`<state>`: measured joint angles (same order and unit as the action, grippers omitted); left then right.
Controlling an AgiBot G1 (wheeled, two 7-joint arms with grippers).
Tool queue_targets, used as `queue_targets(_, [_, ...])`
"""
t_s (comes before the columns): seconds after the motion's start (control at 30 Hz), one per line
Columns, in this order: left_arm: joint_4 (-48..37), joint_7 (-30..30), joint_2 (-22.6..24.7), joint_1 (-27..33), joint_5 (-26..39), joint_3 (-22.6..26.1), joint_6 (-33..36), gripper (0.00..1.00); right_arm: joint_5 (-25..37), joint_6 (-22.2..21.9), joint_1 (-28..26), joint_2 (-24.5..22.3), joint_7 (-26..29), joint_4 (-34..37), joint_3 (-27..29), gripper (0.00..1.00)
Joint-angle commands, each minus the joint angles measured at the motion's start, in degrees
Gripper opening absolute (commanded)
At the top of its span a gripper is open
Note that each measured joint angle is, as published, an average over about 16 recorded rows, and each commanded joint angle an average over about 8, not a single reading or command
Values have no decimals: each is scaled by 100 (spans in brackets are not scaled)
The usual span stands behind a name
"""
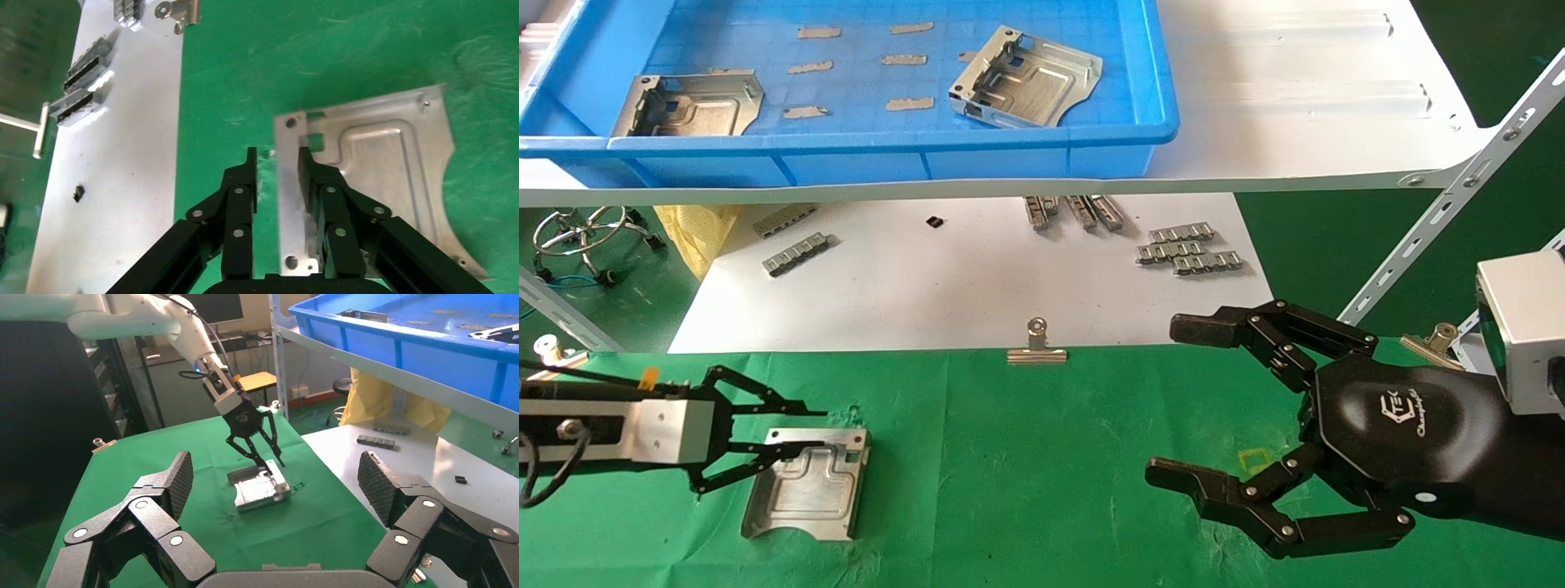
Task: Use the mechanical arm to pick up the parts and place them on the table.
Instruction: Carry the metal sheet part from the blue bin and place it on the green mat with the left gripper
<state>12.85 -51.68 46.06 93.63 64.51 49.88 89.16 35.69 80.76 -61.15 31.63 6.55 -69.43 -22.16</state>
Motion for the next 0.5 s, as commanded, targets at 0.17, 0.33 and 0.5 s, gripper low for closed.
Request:
queue_targets(0.17, [-259,338,89,40,-241,-69,186,100,0,0,0,0,0,0,0,100])
queue_targets(0.33, [-152,1161,-54,-242,-837,-231,263,100,0,0,0,0,0,0,0,100])
queue_targets(0.5, [-3,1643,-199,-538,-1298,-342,286,100,-1,-1,1,-1,0,1,1,100])
